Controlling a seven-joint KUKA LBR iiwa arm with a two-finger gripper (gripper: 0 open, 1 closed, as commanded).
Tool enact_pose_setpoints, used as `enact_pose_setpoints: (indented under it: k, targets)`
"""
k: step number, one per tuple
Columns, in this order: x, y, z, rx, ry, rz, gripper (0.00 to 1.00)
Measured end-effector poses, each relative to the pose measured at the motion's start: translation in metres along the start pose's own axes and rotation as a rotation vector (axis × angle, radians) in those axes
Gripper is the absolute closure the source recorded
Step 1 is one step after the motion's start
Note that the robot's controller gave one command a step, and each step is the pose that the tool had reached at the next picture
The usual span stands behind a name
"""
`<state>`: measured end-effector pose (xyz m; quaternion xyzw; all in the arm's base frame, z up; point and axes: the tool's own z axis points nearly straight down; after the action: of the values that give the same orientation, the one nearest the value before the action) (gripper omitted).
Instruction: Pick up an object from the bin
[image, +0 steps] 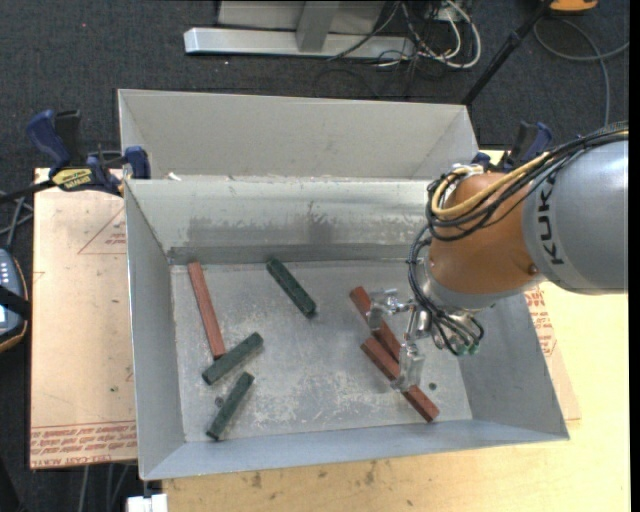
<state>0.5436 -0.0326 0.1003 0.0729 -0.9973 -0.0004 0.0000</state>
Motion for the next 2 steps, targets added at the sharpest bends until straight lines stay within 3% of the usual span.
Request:
enact_pose_setpoints:
  k: [1, 2]
  targets:
    - [-0.008, -0.019, -0.004, 0.001, -0.008, 0.035, 0.00]
    - [-0.020, -0.027, 0.009, 0.000, -0.002, 0.231, 0.00]
